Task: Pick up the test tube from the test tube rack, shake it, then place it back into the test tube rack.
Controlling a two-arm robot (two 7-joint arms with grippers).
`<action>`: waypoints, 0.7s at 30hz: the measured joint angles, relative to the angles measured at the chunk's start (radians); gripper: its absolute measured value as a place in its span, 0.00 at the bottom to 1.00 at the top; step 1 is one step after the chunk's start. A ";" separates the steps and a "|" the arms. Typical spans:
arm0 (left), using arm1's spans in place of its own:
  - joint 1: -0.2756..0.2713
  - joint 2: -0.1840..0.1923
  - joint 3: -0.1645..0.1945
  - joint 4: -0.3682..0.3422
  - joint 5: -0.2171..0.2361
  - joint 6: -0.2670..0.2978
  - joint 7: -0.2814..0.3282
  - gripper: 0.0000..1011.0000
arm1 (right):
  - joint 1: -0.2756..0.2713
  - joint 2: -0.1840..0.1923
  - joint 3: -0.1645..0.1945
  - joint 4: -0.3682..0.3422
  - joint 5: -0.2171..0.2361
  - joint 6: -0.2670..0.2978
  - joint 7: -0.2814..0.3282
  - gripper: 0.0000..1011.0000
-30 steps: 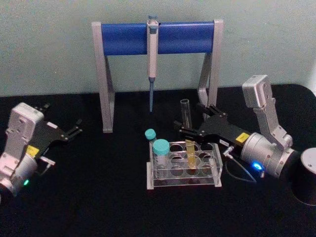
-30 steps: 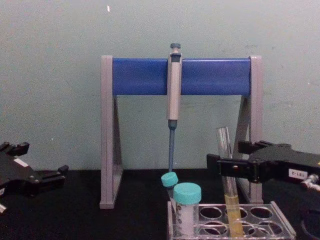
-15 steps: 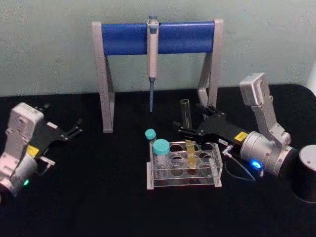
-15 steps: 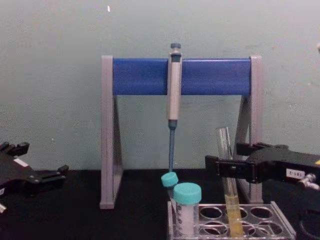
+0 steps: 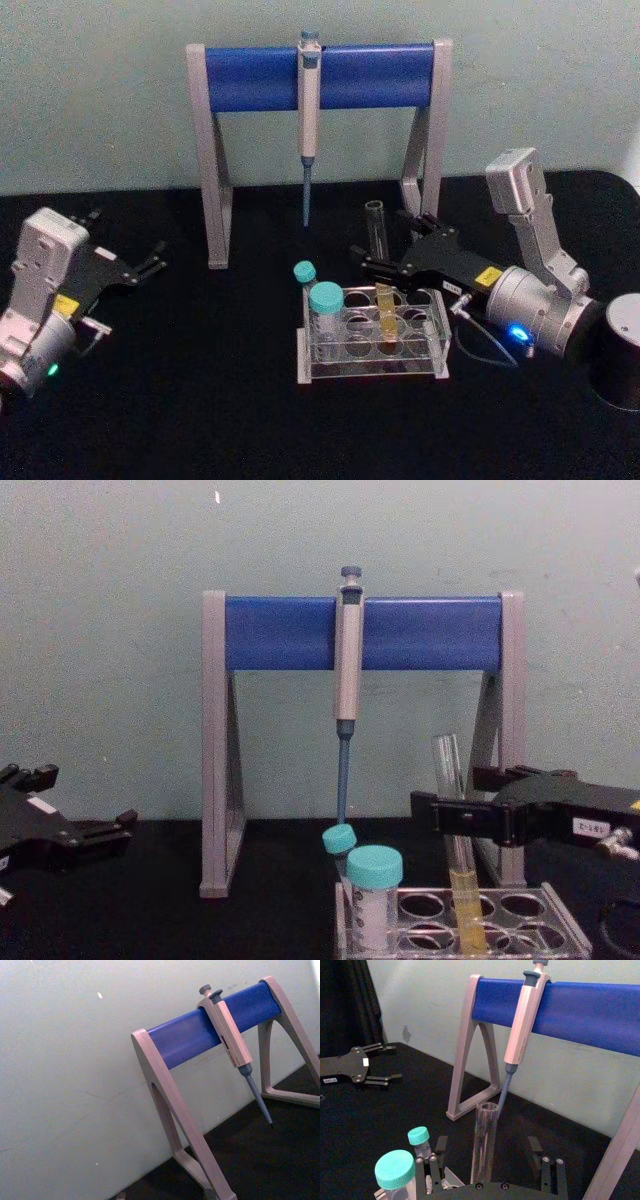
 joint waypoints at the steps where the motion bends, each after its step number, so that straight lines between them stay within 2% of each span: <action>1: 0.000 0.000 0.000 0.000 0.000 0.000 0.000 0.99 | 0.000 0.000 0.000 0.000 0.000 0.000 0.000 0.99; 4: 0.000 0.000 0.000 0.000 0.000 0.000 0.000 0.99 | 0.000 0.000 0.000 0.000 0.000 0.000 0.000 0.97; 8: 0.000 0.000 0.000 0.000 0.000 0.000 0.000 0.99 | 0.000 0.000 -0.001 -0.001 0.000 0.000 0.000 0.85; 10: 0.000 0.000 0.000 0.000 0.000 0.000 0.000 0.99 | 0.000 0.000 -0.001 -0.001 0.000 0.000 -0.001 0.83; 11: 0.000 0.000 0.000 0.000 0.000 0.000 0.000 0.99 | 0.000 0.000 -0.001 -0.001 0.000 0.000 -0.001 0.76; 14: 0.000 0.000 0.000 0.000 0.000 0.000 0.000 0.99 | 0.000 0.000 -0.001 -0.001 0.000 0.000 -0.001 0.71; 17: 0.000 0.000 0.000 0.000 0.000 0.000 0.000 0.99 | 0.000 0.000 -0.001 -0.001 0.000 0.000 -0.001 0.59; 18: 0.000 0.000 0.000 0.000 0.000 0.000 0.000 0.99 | 0.000 0.000 -0.001 -0.001 0.000 0.000 -0.001 0.59; 19: 0.000 0.000 0.000 0.000 0.000 0.000 0.000 0.99 | 0.000 0.000 -0.001 -0.001 0.000 0.000 -0.001 0.53; 21: 0.000 0.000 0.000 0.000 0.000 0.000 0.000 0.99 | 0.000 0.000 -0.001 -0.001 0.000 0.000 -0.001 0.49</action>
